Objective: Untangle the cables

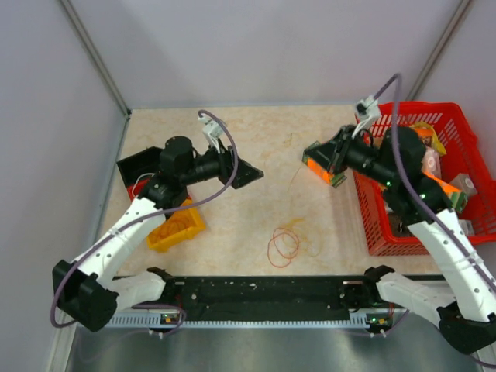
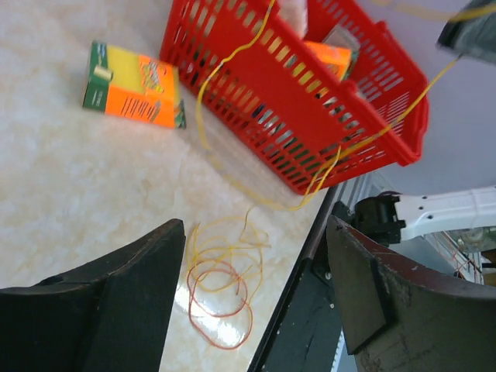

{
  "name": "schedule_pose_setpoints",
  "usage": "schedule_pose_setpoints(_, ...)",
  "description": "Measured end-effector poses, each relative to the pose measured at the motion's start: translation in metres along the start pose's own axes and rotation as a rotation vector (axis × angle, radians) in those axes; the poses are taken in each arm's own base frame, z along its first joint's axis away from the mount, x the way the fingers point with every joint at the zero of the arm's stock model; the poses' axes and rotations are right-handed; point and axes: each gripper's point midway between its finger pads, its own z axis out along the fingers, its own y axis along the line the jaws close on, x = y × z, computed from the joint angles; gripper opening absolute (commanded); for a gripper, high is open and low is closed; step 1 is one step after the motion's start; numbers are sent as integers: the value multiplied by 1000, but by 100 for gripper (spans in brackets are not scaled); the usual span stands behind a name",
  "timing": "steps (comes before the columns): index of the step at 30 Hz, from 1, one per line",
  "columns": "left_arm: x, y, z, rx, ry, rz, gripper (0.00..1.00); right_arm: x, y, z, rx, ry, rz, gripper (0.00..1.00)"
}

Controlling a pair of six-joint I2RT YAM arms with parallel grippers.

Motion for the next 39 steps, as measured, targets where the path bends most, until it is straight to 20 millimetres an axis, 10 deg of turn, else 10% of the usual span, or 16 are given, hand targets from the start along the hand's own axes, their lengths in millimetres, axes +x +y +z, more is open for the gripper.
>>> schedule_pose_setpoints(4, -31, -38, -19, 85, -87, 83, 84, -78, 56, -28, -117, -170, -93, 0)
schedule_pose_setpoints(8, -55, -75, -39, 169, -154, 150, 86, -114, 82, -39, -170, -245, -127, 0)
schedule_pose_setpoints(17, -91, -143, -57, 299, -204, 247, 95, -125, 93, -4, -254, -194, -19, 0)
schedule_pose_setpoints(22, -100, -169, -41, 283, -219, 315, 83, -122, 99, -3, -295, -181, 31, 0)
schedule_pose_setpoints(28, -106, -163, -1, 105, -196, 409, 59, -115, 103, -2, -335, -163, 78, 0)
schedule_pose_setpoints(32, -97, -136, 11, -72, -162, 424, 95, -111, 101, 0, -337, -154, 96, 0)
schedule_pose_setpoints(39, -98, -98, -14, -328, -187, 280, 99, -107, 98, 2, -334, -150, 99, 0)
